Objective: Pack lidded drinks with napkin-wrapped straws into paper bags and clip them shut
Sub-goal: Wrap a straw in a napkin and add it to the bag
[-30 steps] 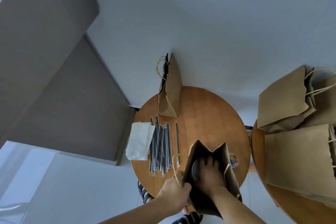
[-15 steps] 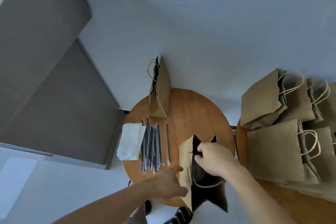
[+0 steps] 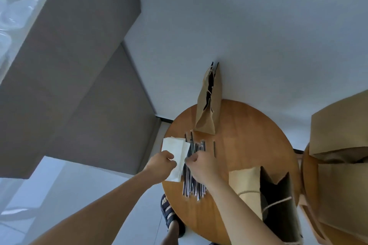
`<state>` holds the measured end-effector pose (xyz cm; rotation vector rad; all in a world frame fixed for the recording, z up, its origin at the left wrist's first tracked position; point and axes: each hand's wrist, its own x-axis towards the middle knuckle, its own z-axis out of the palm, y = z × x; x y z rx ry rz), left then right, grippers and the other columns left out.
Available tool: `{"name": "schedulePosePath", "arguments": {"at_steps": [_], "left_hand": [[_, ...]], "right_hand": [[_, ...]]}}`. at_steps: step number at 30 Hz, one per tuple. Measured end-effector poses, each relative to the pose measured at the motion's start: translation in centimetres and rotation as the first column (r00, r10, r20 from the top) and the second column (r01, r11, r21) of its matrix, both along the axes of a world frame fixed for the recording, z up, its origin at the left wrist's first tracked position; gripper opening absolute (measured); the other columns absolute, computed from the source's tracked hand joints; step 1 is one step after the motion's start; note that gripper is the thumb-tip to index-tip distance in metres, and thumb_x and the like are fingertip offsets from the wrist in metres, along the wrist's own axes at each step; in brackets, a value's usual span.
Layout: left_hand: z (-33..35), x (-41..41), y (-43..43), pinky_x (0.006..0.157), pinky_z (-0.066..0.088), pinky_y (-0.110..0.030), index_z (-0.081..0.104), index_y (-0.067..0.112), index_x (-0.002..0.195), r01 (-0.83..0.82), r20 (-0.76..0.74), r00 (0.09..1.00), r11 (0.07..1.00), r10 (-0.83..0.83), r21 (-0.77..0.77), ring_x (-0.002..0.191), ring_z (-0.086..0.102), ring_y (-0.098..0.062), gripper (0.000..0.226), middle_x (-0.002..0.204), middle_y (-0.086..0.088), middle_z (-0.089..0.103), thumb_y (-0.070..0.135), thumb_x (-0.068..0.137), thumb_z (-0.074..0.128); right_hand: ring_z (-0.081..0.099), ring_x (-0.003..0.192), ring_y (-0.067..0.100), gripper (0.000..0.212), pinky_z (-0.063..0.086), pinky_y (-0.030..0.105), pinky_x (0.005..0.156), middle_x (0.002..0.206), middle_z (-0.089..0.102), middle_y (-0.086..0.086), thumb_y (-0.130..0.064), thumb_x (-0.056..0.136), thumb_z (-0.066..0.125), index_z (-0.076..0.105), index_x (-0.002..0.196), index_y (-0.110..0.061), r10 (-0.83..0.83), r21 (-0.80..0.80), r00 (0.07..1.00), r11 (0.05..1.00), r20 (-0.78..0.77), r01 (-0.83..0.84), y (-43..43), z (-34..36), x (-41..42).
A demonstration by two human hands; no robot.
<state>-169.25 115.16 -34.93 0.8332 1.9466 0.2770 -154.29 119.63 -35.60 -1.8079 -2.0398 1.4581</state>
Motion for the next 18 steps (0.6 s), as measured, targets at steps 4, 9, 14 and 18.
{"name": "schedulePosePath", "arguments": {"at_steps": [4, 9, 14, 18], "left_hand": [[-1.8, -2.4, 1.3, 0.07, 0.047, -0.02, 0.058, 0.016, 0.131, -0.032, -0.011, 0.999, 0.999, 0.032, 0.009, 0.1, 0.065, -0.018, 0.038, 0.122, -0.001, 0.061, 0.018, 0.094, 0.051], [-4.6, -4.1, 3.2, 0.064, 0.043, -0.023, 0.058, 0.015, 0.129, -0.03, 0.017, 0.999, 0.999, 0.03, -0.023, 0.101, 0.065, -0.02, 0.037, 0.119, -0.003, 0.062, 0.019, 0.093, 0.051], [-7.0, -5.1, 3.9, 0.064, 0.046, -0.02, 0.058, 0.017, 0.129, -0.078, 0.048, 0.996, 0.995, 0.082, -0.064, 0.098, 0.068, -0.021, 0.038, 0.108, 0.001, 0.065, 0.017, 0.092, 0.053], [-8.1, -5.7, 3.3, 0.068, 0.048, -0.019, 0.058, 0.017, 0.128, -0.07, 0.022, 0.997, 0.994, 0.073, -0.084, 0.097, 0.067, -0.02, 0.037, 0.111, 0.001, 0.064, 0.016, 0.091, 0.052]], "right_hand": [[0.04, 0.051, 0.01, 0.039, 0.028, 0.024, 0.045, 0.058, 0.037, -0.006, -0.026, 0.092, 0.055, 0.035, 0.06, -0.021, -0.085, -0.087, 0.991, 0.992, 0.108, 0.094, 0.1, -5.7, -3.2], [0.05, 0.058, 0.011, 0.028, 0.031, 0.022, 0.045, 0.068, 0.048, -0.006, -0.028, 0.095, 0.056, 0.044, 0.072, -0.019, -0.13, -0.099, 0.968, 0.983, 0.216, 0.154, 0.8, -11.4, -5.2], [0.062, 0.077, 0.017, 0.029, 0.039, 0.022, 0.051, 0.092, 0.064, 0.001, -0.041, 0.092, 0.056, 0.056, 0.098, -0.013, -0.087, -0.083, 0.961, 0.99, 0.262, 0.113, 1.5, -15.3, -6.8], [0.063, 0.068, 0.018, 0.032, 0.036, 0.021, 0.049, 0.078, 0.062, -0.002, -0.047, 0.086, 0.055, 0.056, 0.09, -0.015, -0.094, -0.073, 0.933, 0.989, 0.347, 0.127, 1.3, -17.5, -7.8]]}}
